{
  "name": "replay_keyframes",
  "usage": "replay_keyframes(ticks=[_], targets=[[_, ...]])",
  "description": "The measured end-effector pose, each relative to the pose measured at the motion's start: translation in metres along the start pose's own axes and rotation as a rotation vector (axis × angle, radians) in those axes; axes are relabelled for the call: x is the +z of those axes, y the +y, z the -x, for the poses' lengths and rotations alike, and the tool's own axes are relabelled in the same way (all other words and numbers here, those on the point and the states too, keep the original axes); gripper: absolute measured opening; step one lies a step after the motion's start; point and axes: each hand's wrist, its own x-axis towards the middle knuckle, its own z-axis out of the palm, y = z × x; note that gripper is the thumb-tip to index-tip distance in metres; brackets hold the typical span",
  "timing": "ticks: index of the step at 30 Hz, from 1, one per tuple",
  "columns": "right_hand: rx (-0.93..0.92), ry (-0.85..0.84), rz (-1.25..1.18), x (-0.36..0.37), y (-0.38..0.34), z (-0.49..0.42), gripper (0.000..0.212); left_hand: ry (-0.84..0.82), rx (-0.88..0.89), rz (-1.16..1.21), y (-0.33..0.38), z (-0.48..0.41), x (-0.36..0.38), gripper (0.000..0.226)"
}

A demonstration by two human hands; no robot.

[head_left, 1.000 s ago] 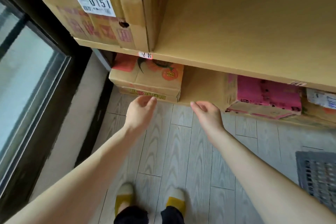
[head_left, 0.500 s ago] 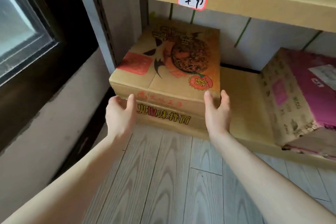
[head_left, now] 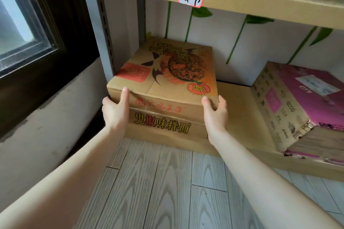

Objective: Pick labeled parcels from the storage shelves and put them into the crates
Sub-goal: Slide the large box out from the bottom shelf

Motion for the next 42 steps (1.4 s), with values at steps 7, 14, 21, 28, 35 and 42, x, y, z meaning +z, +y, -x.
replay_keyframes(ticks=[7, 14, 21, 28, 35, 42], targets=[[0.027, 0.032, -0.053, -0.004, 0.002, 0.01, 0.06, -0.165, 0.043, -0.069, 0.0, -0.004, -0.02, 0.072], [0.091, 0.088, -0.201, -0.033, 0.01, 0.039, 0.055, -0.204, 0.239, 0.067, -0.004, 0.036, -0.041, 0.045], [0.285, 0.1, -0.491, -0.058, 0.018, 0.056, 0.032, -0.015, 0.535, -0.049, 0.034, 0.073, -0.05, 0.056], [0.378, -0.131, -0.525, -0.056, 0.035, 0.069, 0.038, -0.08, 0.497, 0.052, 0.058, 0.085, -0.063, 0.05], [-0.172, -0.063, 0.259, -0.064, -0.025, 0.062, 0.045, -0.067, 0.182, 0.386, 0.06, 0.082, -0.058, 0.04], [-0.363, -0.488, 0.159, -0.027, -0.116, 0.086, 0.062, -0.262, -0.055, 0.459, 0.081, 0.1, -0.055, 0.014]])
